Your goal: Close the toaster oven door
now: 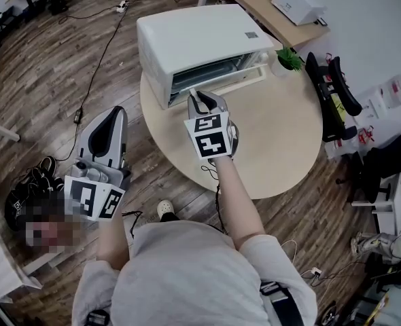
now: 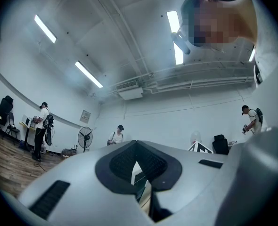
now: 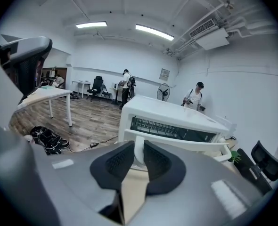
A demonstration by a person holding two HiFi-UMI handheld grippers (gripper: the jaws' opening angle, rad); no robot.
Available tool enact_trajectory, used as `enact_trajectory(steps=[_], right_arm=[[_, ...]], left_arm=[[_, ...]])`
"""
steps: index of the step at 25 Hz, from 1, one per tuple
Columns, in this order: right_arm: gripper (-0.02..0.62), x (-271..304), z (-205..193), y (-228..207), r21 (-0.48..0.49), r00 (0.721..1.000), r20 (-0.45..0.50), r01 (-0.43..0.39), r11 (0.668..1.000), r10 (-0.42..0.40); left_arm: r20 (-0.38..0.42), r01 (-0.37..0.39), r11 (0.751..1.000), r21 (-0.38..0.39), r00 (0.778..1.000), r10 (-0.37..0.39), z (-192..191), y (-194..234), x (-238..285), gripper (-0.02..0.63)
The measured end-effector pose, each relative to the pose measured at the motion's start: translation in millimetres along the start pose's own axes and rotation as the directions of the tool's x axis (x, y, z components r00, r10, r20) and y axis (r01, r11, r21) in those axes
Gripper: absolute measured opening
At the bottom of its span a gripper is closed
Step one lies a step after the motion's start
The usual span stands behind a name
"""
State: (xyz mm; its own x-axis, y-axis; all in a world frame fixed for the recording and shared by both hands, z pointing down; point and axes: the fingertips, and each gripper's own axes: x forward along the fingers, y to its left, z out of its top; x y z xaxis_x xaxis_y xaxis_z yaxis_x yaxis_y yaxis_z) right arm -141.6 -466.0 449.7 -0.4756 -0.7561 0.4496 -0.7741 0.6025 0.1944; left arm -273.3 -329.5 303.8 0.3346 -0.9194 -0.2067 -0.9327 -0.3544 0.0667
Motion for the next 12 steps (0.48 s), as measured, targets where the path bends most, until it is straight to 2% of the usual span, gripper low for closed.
enact_trajectory(steps=[12], right_arm=[[0.074,23,22,-4,-0.023,1.0,0.002,0.0,1.0,0.0]], left_arm=[[0.009,-0.048,0.999,0.005,0.999,0.048,4,20,-13,0.006]])
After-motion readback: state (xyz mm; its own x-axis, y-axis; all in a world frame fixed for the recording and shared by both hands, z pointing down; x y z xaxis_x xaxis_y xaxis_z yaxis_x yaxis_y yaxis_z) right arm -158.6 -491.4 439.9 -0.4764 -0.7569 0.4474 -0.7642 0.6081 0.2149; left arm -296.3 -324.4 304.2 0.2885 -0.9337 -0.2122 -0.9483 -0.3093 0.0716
